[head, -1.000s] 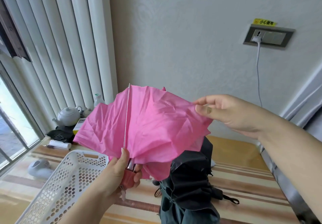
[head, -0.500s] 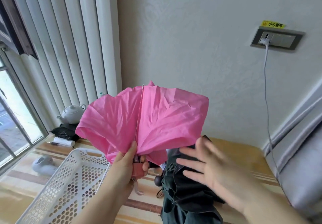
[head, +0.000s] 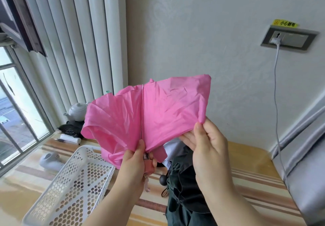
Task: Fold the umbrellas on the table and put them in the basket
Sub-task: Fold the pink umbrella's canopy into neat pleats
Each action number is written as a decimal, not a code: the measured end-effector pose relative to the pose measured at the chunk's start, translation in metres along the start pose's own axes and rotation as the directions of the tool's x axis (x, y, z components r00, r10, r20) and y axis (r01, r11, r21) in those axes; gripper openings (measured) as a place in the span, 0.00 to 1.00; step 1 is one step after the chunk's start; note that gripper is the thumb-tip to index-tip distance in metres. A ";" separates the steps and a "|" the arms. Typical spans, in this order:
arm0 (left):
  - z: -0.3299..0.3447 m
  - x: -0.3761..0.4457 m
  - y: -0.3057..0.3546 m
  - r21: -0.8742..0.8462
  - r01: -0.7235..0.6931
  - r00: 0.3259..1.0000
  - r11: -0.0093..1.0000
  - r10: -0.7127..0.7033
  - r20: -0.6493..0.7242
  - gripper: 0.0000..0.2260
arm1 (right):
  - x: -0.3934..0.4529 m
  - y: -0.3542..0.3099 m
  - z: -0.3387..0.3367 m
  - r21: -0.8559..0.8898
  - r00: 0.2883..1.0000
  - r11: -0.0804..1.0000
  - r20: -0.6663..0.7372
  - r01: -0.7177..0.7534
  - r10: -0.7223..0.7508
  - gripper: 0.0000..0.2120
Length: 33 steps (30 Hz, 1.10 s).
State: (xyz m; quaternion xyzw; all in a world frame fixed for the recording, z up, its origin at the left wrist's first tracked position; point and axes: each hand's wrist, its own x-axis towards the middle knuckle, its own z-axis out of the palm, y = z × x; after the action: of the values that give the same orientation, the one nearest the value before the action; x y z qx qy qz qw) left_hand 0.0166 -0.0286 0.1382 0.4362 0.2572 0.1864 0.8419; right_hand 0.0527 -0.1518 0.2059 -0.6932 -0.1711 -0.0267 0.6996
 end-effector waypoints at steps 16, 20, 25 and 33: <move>0.005 -0.015 0.004 0.080 0.079 0.972 0.994 -0.095 0.213 0.26 | 0.000 -0.030 0.043 -0.271 0.857 0.963 0.494 -0.009 0.147 0.27; 0.004 -0.019 0.008 0.022 0.138 0.951 0.990 -0.138 0.278 0.32 | 0.008 -0.032 0.059 -0.296 0.641 0.944 0.699 -0.144 0.317 0.35; -0.001 -0.019 0.010 0.090 0.065 0.915 0.994 -0.095 0.392 0.15 | 0.004 -0.024 0.025 -0.356 0.844 0.909 0.536 0.218 0.007 0.22; 0.002 -0.019 0.013 0.285 -0.005 0.963 0.959 -0.072 0.260 0.06 | -0.001 0.012 0.015 -0.678 0.748 0.507 0.657 0.532 0.093 0.31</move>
State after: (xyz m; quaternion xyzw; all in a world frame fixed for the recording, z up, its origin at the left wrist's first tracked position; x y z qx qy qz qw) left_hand 0.0011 -0.0332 0.1554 0.5688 0.1723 0.0725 0.8009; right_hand 0.0525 -0.1371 0.1938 -0.8767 -0.4484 0.0284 0.1719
